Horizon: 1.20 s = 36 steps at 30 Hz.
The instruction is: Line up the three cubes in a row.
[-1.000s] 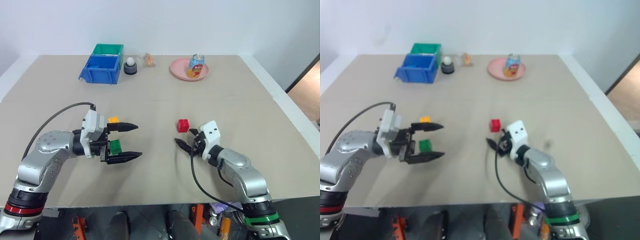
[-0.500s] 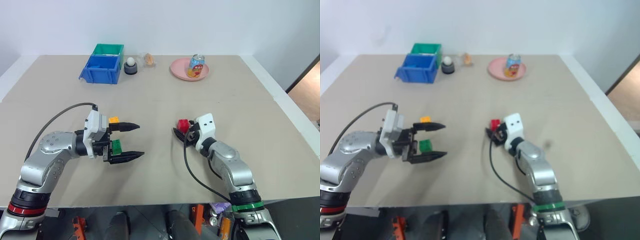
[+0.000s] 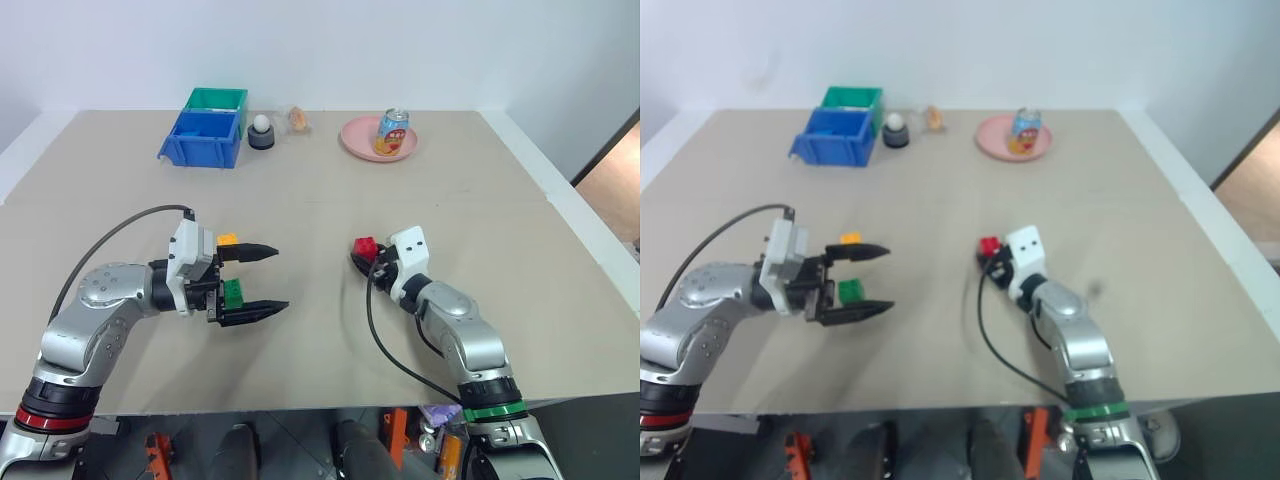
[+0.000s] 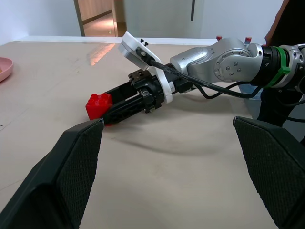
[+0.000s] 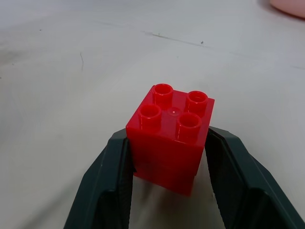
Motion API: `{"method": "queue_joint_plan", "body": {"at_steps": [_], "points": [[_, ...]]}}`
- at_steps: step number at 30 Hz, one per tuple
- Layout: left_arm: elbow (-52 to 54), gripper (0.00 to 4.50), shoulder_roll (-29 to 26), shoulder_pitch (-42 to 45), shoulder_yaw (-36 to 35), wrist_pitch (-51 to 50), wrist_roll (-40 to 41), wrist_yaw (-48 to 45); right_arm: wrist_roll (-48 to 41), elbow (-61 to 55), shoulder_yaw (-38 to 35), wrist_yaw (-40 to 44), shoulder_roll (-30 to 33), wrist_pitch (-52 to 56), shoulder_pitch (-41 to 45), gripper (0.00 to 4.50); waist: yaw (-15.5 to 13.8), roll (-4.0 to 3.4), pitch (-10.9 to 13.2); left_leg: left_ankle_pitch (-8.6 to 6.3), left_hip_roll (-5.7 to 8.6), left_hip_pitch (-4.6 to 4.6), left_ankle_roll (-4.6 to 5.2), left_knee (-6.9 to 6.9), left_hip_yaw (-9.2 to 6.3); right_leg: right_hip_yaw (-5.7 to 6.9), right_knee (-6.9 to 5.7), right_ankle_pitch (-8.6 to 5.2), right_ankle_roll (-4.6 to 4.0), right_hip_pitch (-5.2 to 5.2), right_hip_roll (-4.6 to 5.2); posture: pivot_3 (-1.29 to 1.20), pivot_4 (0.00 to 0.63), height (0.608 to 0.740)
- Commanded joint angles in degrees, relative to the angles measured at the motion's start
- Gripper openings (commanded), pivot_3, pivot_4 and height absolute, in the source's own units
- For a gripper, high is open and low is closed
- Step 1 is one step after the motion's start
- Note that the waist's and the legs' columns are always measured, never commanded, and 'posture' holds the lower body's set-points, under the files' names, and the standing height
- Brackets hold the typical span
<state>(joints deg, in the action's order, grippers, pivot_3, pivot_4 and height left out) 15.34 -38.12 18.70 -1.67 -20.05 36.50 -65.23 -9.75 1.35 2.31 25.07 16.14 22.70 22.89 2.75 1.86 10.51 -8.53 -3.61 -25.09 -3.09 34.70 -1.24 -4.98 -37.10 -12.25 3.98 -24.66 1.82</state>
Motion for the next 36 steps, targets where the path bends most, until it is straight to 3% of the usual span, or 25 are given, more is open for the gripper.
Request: {"method": "queue_joint_plan", "body": {"at_steps": [1,4,8,11,19,28,36], "points": [[2.12,4.5,-1.1,-0.43,-3.1,-0.58,2.2,-0.19,-1.08,-0.77,-0.44,3.06,1.29,-1.6,1.62,1.67,0.0,0.0,0.0,0.0,0.0,0.0,0.0,0.0,0.0,0.0,0.0,0.0,0.0,0.0,0.0,0.0,0.15,0.74],[3.01,4.5,-3.79,-2.94,-3.97,-1.25,2.94,-2.96,-4.76,-1.71,-1.72,11.21,4.62,-3.32,1.4,1.67,0.03,0.0,0.0,0.0,0.0,0.0,0.0,-0.01,0.02,-0.02,0.0,0.0,0.01,-0.01,0.0,0.0,0.15,0.74],[3.32,4.5,-7.65,-6.08,-5.26,-2.46,4.62,-7.11,-10.45,-2.35,-1.89,32.19,16.37,-6.84,0.02,1.67,-0.08,-0.04,0.03,0.0,0.01,-0.02,0.0,-0.01,0.04,-0.06,0.01,-0.04,0.03,0.0,0.01,0.0,0.15,0.74],[2.38,4.5,-8.09,-6.04,-5.09,-1.77,4.2,-7.99,-9.88,0.17,0.33,42.21,22.21,-12.51,0.03,1.67,-0.15,-0.04,0.02,0.0,0.01,0.03,0.0,0.01,0.01,0.0,0.02,-0.08,0.02,0.1,0.02,0.0,0.15,0.74],[3.32,4.5,-7.88,-7.95,-4.18,-2.33,4.74,-9.5,-4.88,6.6,5.11,51.12,22.61,-28.39,1.81,1.67,0.4,-0.03,0.03,-0.01,0.0,0.41,0.0,0.01,0.05,-0.04,0.0,-0.03,-0.05,0.35,0.01,0.0,0.15,0.74],[5.45,4.5,-9.26,-11.18,-5.5,-3.76,5.95,-10.15,-4.78,11.11,8.63,58.42,21.32,-33.86,3.97,1.67,0.13,-0.03,0.03,-0.01,0.0,0.39,-0.01,0.0,0.06,-0.05,0.01,-0.05,-0.04,0.35,0.01,0.0,0.15,0.74],[8.86,4.5,-10.28,-16.32,-8.76,-5.17,7.63,-8.7,-4.98,16.32,11.16,63.41,21.06,-30.25,8.12,1.67,0.04,-0.03,0.03,-0.01,-0.01,0.41,-0.01,0.0,0.06,-0.06,0.0,-0.04,-0.06,0.36,0.01,0.0,0.15,0.74]]}}
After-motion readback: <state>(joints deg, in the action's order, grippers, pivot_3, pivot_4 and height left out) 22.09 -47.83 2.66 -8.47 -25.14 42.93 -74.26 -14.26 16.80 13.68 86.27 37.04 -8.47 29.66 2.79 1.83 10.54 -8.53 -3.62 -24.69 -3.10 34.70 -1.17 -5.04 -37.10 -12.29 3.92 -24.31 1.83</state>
